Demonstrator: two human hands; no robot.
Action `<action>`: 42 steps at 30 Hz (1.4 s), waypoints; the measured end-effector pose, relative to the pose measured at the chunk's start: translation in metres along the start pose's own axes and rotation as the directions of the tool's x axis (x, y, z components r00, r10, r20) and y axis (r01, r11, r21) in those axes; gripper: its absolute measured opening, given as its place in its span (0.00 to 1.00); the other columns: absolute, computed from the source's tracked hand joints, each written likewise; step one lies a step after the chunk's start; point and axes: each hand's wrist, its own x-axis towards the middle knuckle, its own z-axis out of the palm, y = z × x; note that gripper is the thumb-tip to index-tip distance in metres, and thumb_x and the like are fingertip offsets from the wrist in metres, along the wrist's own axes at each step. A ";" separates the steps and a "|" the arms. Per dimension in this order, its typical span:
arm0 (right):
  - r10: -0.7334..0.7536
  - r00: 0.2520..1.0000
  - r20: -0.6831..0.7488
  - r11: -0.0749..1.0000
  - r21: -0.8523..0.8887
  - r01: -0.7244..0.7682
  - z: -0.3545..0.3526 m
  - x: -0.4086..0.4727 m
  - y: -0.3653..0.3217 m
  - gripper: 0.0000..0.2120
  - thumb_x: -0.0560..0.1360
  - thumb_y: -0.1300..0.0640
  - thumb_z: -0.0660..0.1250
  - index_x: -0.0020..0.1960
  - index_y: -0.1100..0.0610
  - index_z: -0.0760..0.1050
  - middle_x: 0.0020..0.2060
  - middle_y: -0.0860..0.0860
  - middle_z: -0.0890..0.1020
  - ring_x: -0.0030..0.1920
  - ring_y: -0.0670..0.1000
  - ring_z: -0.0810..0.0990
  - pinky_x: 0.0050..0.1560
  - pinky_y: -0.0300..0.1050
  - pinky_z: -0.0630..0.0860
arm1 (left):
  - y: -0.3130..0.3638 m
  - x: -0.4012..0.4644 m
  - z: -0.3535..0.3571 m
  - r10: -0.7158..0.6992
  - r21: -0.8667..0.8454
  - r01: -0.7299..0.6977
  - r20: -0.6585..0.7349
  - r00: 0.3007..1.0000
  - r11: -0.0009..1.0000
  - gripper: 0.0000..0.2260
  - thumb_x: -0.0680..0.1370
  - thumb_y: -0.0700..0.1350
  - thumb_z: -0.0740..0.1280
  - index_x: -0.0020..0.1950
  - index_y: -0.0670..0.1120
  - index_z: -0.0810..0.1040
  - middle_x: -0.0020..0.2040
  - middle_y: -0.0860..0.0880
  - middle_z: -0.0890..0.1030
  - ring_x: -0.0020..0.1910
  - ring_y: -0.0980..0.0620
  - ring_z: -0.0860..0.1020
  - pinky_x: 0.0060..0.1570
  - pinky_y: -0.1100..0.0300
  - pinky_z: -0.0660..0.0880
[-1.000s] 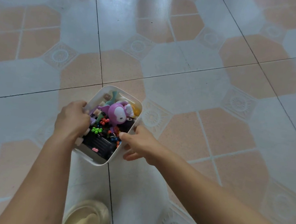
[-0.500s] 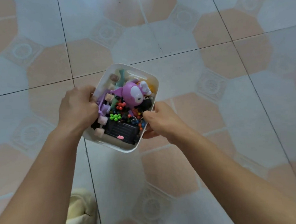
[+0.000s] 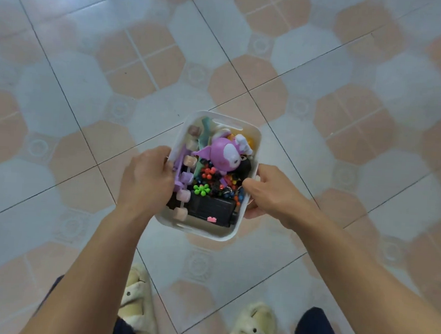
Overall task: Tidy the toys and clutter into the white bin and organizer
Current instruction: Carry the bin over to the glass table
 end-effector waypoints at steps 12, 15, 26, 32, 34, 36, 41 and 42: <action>0.037 0.999 -0.028 0.999 0.013 -0.036 -0.111 -0.208 -0.063 0.09 0.77 0.62 0.58 0.47 0.54 0.76 0.40 0.56 0.85 0.35 0.52 0.86 0.36 0.45 0.83 | 0.162 -0.112 -0.116 0.098 0.000 -0.098 0.049 0.994 0.995 0.15 0.77 0.37 0.57 0.31 0.46 0.60 0.28 0.48 0.66 0.32 0.43 0.66 0.30 0.54 0.60; 0.037 0.999 -0.035 0.999 -0.009 -0.037 -0.130 -0.245 -0.066 0.09 0.77 0.63 0.57 0.48 0.56 0.76 0.40 0.58 0.85 0.36 0.54 0.86 0.38 0.49 0.84 | 0.184 -0.136 -0.128 0.131 -0.010 -0.131 0.037 0.991 0.991 0.12 0.78 0.39 0.58 0.34 0.43 0.67 0.28 0.49 0.69 0.33 0.43 0.68 0.30 0.56 0.63; 0.036 0.986 -0.162 0.999 -0.008 -0.038 -0.098 -0.372 -0.055 0.09 0.76 0.64 0.57 0.50 0.61 0.76 0.39 0.59 0.85 0.36 0.57 0.86 0.38 0.51 0.84 | 0.191 -0.247 -0.182 0.243 -0.082 -0.239 0.048 0.969 0.968 0.12 0.79 0.40 0.57 0.35 0.46 0.67 0.29 0.52 0.68 0.28 0.54 0.65 0.27 0.62 0.60; 0.043 0.979 -0.202 0.999 0.011 -0.042 -0.025 -0.451 -0.026 0.11 0.75 0.66 0.57 0.47 0.67 0.78 0.38 0.62 0.85 0.36 0.60 0.86 0.41 0.57 0.83 | 0.141 -0.340 -0.215 0.312 -0.122 -0.302 0.075 0.947 0.946 0.14 0.77 0.39 0.58 0.31 0.47 0.67 0.28 0.50 0.68 0.30 0.48 0.65 0.28 0.57 0.60; 0.041 0.983 -0.177 0.999 0.011 -0.039 0.003 -0.477 -0.018 0.10 0.76 0.66 0.57 0.48 0.65 0.77 0.38 0.62 0.85 0.37 0.59 0.85 0.39 0.55 0.84 | 0.123 -0.373 -0.229 0.310 -0.124 -0.298 0.095 0.946 0.947 0.16 0.77 0.39 0.58 0.29 0.50 0.63 0.27 0.52 0.65 0.29 0.51 0.63 0.28 0.58 0.59; 0.033 0.987 -0.159 0.999 0.017 -0.031 0.026 -0.502 -0.012 0.10 0.76 0.66 0.57 0.48 0.62 0.77 0.38 0.60 0.85 0.37 0.59 0.85 0.39 0.54 0.84 | 0.110 -0.401 -0.242 0.292 -0.130 -0.277 0.116 0.949 0.952 0.17 0.76 0.38 0.59 0.28 0.50 0.62 0.27 0.52 0.64 0.28 0.51 0.62 0.28 0.58 0.59; 0.033 0.992 -0.122 0.998 0.052 -0.027 0.063 -0.548 0.009 0.11 0.77 0.65 0.56 0.50 0.61 0.77 0.40 0.61 0.85 0.40 0.61 0.85 0.41 0.55 0.84 | 0.087 -0.455 -0.265 0.301 -0.173 -0.276 0.136 0.944 0.945 0.18 0.75 0.38 0.60 0.26 0.51 0.63 0.25 0.53 0.64 0.27 0.53 0.62 0.28 0.58 0.60; 0.026 0.992 -0.122 0.998 0.053 -0.019 0.065 -0.553 0.012 0.11 0.77 0.65 0.56 0.51 0.61 0.77 0.41 0.61 0.85 0.41 0.61 0.85 0.41 0.54 0.84 | 0.086 -0.462 -0.267 0.309 -0.180 -0.284 0.134 0.941 0.942 0.17 0.75 0.38 0.60 0.27 0.51 0.65 0.25 0.54 0.64 0.27 0.53 0.63 0.29 0.58 0.61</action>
